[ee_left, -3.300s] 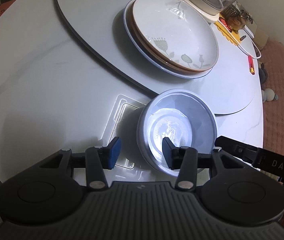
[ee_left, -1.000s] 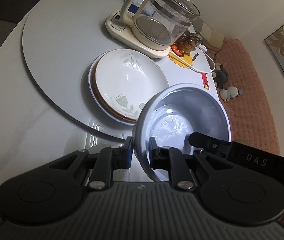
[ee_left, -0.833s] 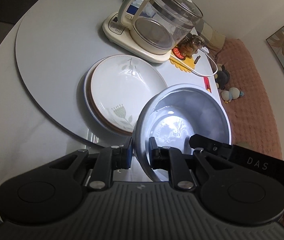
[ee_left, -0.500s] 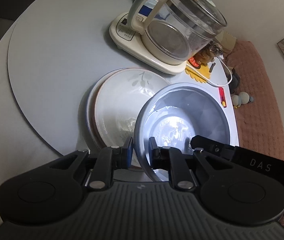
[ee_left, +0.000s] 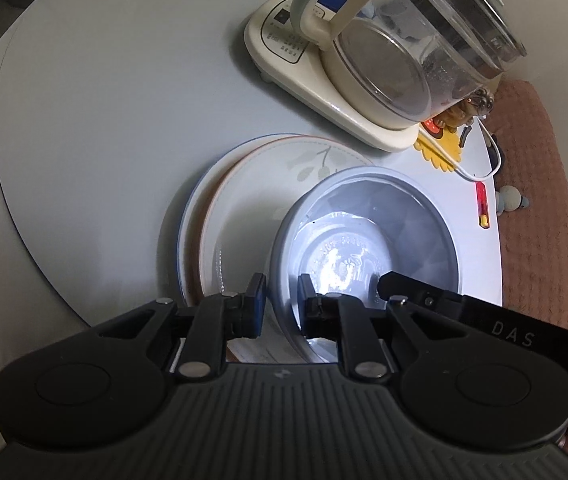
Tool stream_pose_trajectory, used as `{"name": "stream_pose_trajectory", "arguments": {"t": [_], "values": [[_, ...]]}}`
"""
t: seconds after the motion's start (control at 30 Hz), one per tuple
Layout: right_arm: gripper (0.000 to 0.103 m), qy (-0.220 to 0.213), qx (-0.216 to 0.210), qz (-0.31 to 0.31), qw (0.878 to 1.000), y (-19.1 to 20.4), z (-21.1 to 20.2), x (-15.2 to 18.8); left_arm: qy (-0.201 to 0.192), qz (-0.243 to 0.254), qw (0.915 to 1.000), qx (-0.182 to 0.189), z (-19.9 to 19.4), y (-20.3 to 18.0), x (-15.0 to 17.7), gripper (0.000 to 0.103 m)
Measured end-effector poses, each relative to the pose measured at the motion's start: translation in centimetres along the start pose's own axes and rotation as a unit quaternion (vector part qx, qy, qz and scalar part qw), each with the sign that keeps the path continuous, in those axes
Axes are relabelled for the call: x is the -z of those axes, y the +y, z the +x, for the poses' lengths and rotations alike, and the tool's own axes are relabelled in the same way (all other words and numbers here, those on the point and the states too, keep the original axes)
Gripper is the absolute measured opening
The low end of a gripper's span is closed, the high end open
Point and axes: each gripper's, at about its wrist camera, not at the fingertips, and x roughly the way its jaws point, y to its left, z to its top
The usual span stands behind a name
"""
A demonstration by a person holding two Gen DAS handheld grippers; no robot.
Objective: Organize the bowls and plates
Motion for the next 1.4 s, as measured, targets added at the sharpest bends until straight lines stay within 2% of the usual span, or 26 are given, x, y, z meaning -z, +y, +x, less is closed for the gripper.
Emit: {"name": "stream_pose_trajectory", "arguments": {"t": [0.4,0.47,0.53,0.7,0.73,0.8,0.87,0.93,0.97,1.03,1.2,1.3,1.4], "values": [[0.03,0.018,-0.004,0.004,1.0,-0.5,1.6,-0.5,-0.001,0.028,0.9996,-0.01,0.7,-0.3,-0.7,0.018],[0.031,0.017,0.0,0.006,1.0,-0.5,1.5,-0.5,0.001,0.026,0.9996,-0.005,0.5,-0.4,-0.8,0.021],[0.031,0.018,0.0,0.008,1.0,-0.5,1.4,-0.6,-0.002,0.025,0.9997,-0.001,0.1,-0.4,-0.9,0.027],[0.032,0.0,0.005,-0.01,1.0,-0.1,-0.2,-0.7,-0.024,0.027,0.9993,-0.004,-2.2,-0.6,-1.0,0.028],[0.033,-0.005,0.007,-0.013,1.0,0.0,-0.6,-0.8,-0.026,0.03,0.9992,-0.002,-2.6,-0.7,-0.9,0.029],[0.044,-0.019,0.009,-0.018,1.0,0.1,-1.6,-0.8,-0.032,0.037,0.9988,-0.003,-3.7,-1.1,-0.9,0.029],[0.049,-0.035,0.009,-0.028,0.999,0.5,-2.7,-0.8,-0.037,0.044,0.9983,-0.003,-4.6,-1.5,-0.7,0.029],[0.049,-0.046,0.008,-0.033,0.998,0.8,-3.8,-0.8,-0.047,0.051,0.9976,-0.004,-5.9,-1.8,-0.5,0.031],[0.049,-0.054,0.008,-0.037,0.998,1.1,-4.5,-0.8,-0.053,0.054,0.9971,-0.006,-6.5,-1.9,-0.3,0.033],[0.049,-0.072,0.016,-0.052,0.996,1.8,-5.9,-0.6,-0.064,0.059,0.9962,-0.012,-7.9,-2.2,0.0,0.044],[0.049,-0.115,0.036,-0.09,0.989,3.1,-10.0,-0.1,-0.104,0.079,0.9912,-0.024,-11.9,-3.1,1.2,0.063],[0.049,-0.143,0.032,-0.093,0.985,3.7,-12.7,0.3,-0.126,0.089,0.9876,-0.027,-14.7,-3.5,2.2,0.067],[0.049,-0.17,0.03,-0.095,0.98,4.4,-15.1,1.2,-0.151,0.1,0.9829,-0.033,-17.5,-4.0,3.6,0.077]]}}
